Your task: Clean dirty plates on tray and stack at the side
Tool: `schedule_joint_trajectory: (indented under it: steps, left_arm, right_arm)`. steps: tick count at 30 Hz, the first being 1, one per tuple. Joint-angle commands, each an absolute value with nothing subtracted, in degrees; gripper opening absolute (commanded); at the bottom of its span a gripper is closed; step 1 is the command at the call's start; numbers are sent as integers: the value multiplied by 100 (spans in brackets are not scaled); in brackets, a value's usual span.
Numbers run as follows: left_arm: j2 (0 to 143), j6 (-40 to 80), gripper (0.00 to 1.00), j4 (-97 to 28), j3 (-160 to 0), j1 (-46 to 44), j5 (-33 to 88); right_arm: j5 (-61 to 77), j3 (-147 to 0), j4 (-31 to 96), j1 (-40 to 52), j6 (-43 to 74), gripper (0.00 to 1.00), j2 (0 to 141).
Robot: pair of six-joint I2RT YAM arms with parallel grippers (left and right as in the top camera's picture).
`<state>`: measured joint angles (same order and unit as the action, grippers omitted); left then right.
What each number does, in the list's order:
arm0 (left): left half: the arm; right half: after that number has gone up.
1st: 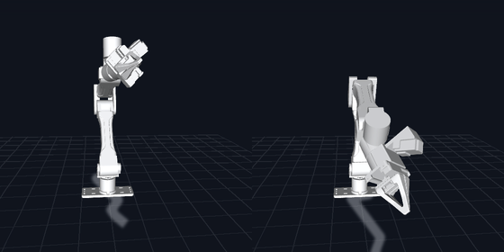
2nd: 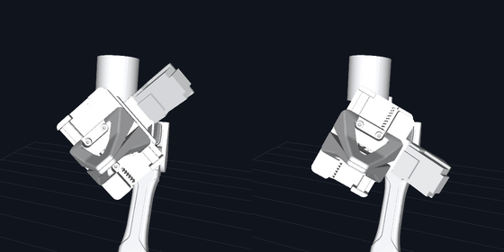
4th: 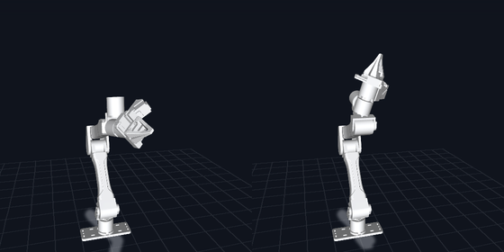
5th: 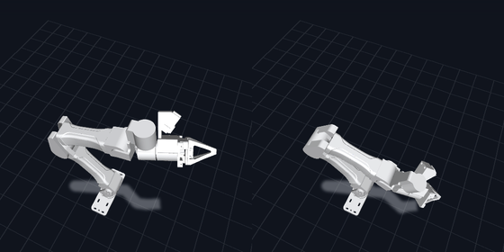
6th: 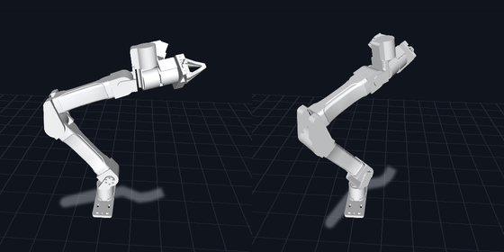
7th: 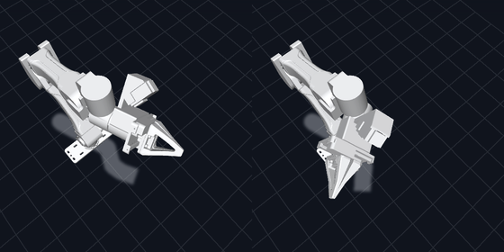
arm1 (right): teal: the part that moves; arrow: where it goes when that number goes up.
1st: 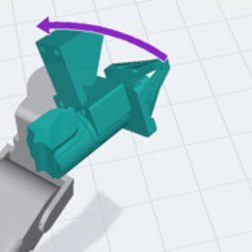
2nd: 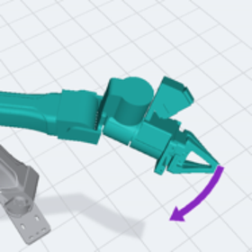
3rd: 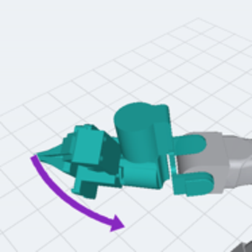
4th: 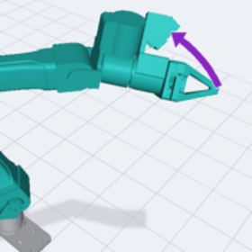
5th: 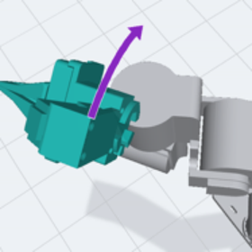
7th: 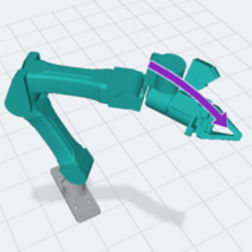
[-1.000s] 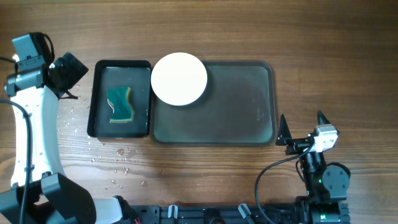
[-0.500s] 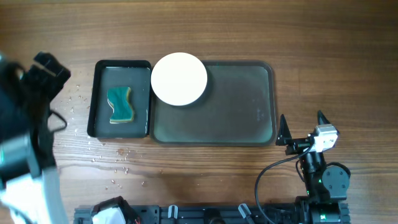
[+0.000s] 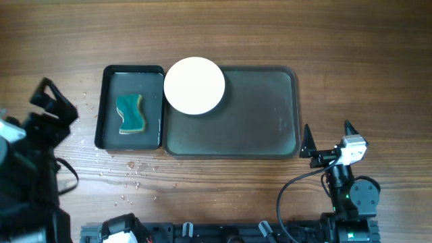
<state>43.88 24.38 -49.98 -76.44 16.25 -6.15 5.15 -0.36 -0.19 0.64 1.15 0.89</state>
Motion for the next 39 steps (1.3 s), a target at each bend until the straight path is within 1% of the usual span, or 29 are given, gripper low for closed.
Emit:
schedule_joint_trajectory:
  steps: [1, 8, 17, 21, 26, 31, 33, 35, 36, 39]
  left_arm:
    - [3905, 2488, 100, -5065, -7288, 1181, -607]
    - [2827, 2469, 100, -5389, -6158, 1017, -607]
    - [1190, 2493, 100, -5365, -4165, 958, -556]
    - [685, 2491, 100, -5159, -3586, 812, -561]
    - [5, 2495, 100, -4296, -2862, 574, -556]
    - [21, 2495, 100, -3133, -2447, 401, -523]
    - [21, 2493, 100, -2475, -2287, 373, -427]
    - [21, 2495, 100, -1483, -2014, 336, -333]
    - [21, 2495, 100, -795, -1796, 320, -226]
    - [21, 2495, 100, 373, -1337, 320, 3]
  right_arm:
    - [602, -30, -34, 36, 14, 100, 27]
    - [602, -30, -34, 36, 14, 100, 27]
    - [600, -30, -34, 36, 14, 100, 27]
    - [602, -30, -34, 36, 14, 100, 27]
    - [600, -30, -34, 36, 14, 100, 27]
    - [602, -30, -34, 36, 14, 100, 27]
    - [600, -30, -34, 36, 14, 100, 27]
    - [602, -30, -34, 36, 14, 99, 27]
    - [602, -30, -34, 36, 14, 100, 27]
    - [600, -30, -34, 36, 12, 100, 27]
